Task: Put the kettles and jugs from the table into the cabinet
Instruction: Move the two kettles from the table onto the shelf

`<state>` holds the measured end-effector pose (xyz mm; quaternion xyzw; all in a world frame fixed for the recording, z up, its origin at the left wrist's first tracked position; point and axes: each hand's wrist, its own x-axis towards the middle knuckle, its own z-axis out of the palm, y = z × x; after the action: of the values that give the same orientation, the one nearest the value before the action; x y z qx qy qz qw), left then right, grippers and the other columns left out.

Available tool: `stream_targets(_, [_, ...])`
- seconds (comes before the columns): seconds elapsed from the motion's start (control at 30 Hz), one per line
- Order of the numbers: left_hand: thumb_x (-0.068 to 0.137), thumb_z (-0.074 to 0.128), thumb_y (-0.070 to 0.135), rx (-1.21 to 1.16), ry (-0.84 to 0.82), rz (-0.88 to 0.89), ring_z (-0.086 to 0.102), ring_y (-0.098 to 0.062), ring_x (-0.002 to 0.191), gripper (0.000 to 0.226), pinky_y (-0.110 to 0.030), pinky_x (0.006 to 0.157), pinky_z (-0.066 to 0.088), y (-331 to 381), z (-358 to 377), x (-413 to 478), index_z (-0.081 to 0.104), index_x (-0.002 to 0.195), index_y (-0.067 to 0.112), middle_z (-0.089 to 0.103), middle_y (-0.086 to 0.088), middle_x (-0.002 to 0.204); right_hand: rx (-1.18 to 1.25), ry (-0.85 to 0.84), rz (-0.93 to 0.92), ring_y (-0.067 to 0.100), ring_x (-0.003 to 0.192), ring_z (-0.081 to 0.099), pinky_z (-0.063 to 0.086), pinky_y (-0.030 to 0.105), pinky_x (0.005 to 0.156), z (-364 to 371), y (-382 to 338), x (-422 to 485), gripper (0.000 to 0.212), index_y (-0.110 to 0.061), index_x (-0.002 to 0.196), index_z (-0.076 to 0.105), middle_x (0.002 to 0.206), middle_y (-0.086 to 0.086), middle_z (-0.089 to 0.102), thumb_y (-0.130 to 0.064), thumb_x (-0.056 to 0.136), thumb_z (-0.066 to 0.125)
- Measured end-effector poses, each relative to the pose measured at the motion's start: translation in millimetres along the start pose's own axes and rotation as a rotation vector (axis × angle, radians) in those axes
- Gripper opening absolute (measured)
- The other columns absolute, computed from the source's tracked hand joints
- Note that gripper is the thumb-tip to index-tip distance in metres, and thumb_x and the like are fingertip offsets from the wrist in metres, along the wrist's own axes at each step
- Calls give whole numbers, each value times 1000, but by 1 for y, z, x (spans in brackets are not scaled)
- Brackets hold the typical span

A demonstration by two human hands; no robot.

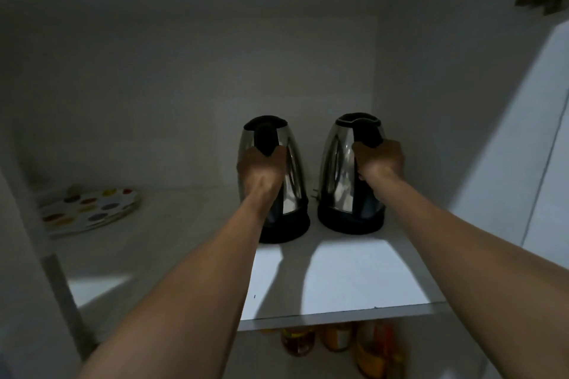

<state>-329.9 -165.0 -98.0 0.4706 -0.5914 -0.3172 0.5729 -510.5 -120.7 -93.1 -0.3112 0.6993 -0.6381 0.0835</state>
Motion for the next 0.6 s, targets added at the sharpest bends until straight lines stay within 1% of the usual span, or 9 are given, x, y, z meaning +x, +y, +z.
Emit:
stream_targets(0.03, [81, 59, 34, 8, -29, -4, 71, -34, 69, 37, -44, 63, 61, 0, 3, 5, 69, 81, -2, 72, -18, 77, -8, -12, 5, 37, 71, 71, 62, 47, 66, 1, 2, 5, 28, -6, 77, 66, 81, 21, 73, -33, 71, 63])
stream_targets(0.1, [79, 58, 37, 31, -96, -20, 71, -35, 71, 36, -46, 66, 61, 0, 9, 14, 68, 79, 2, 72, -16, 77, -19, -34, 1, 35, 63, 68, 58, 39, 57, 3, 6, 11, 26, -5, 76, 63, 80, 23, 71, -31, 77, 64])
stream_targets(0.17, [82, 58, 36, 50, -116, -28, 71, -35, 70, 33, -46, 66, 60, 4, 13, 17, 66, 76, 5, 72, -15, 75, -13, -45, -17, 31, 58, 63, 52, 35, 54, 5, 10, 15, 24, -5, 73, 60, 77, 23, 69, -28, 81, 64])
stream_targets(0.23, [86, 57, 35, 79, -111, -16, 68, -33, 65, 34, -41, 64, 58, 7, 16, 15, 65, 75, 4, 69, -13, 72, -21, -61, -27, 31, 55, 61, 50, 34, 52, 7, 10, 14, 24, -6, 71, 57, 74, 21, 66, -27, 81, 63])
stream_targets(0.3, [90, 54, 34, 109, -102, -5, 62, -29, 60, 37, -35, 56, 51, 8, 19, 10, 66, 79, 1, 64, -13, 71, -14, -72, -36, 31, 52, 61, 48, 32, 50, 5, 9, 11, 23, -5, 71, 58, 72, 20, 65, -26, 81, 61])
stream_targets(0.4, [86, 54, 39, 85, -97, 9, 58, -28, 57, 43, -28, 50, 43, 7, 22, 3, 64, 83, -2, 66, -17, 74, -12, -66, -46, 31, 51, 61, 46, 29, 48, 1, 9, 7, 23, -1, 77, 62, 73, 20, 64, -23, 83, 61])
stream_targets(0.5, [81, 54, 39, 56, -42, -21, 65, -32, 65, 48, -29, 54, 49, 1, 19, -3, 67, 92, -6, 69, -19, 80, -29, -66, -61, 34, 62, 67, 47, 28, 47, -3, 11, 2, 26, 2, 85, 66, 80, 22, 68, -24, 81, 62])
stream_targets(0.53, [82, 55, 37, 49, -19, -34, 67, -33, 68, 46, -31, 56, 52, 0, 17, -5, 68, 92, -6, 70, -19, 80, -36, -62, -59, 36, 69, 70, 51, 31, 51, -4, 12, 2, 31, 3, 90, 69, 85, 22, 70, -26, 79, 62])
stream_targets(0.6, [84, 56, 33, 54, -11, -42, 69, -32, 71, 40, -33, 61, 55, -1, 13, -10, 68, 90, -4, 72, -18, 81, -40, -59, -32, 38, 81, 72, 60, 40, 66, -8, 11, -2, 37, 0, 97, 71, 92, 21, 73, -28, 73, 63])
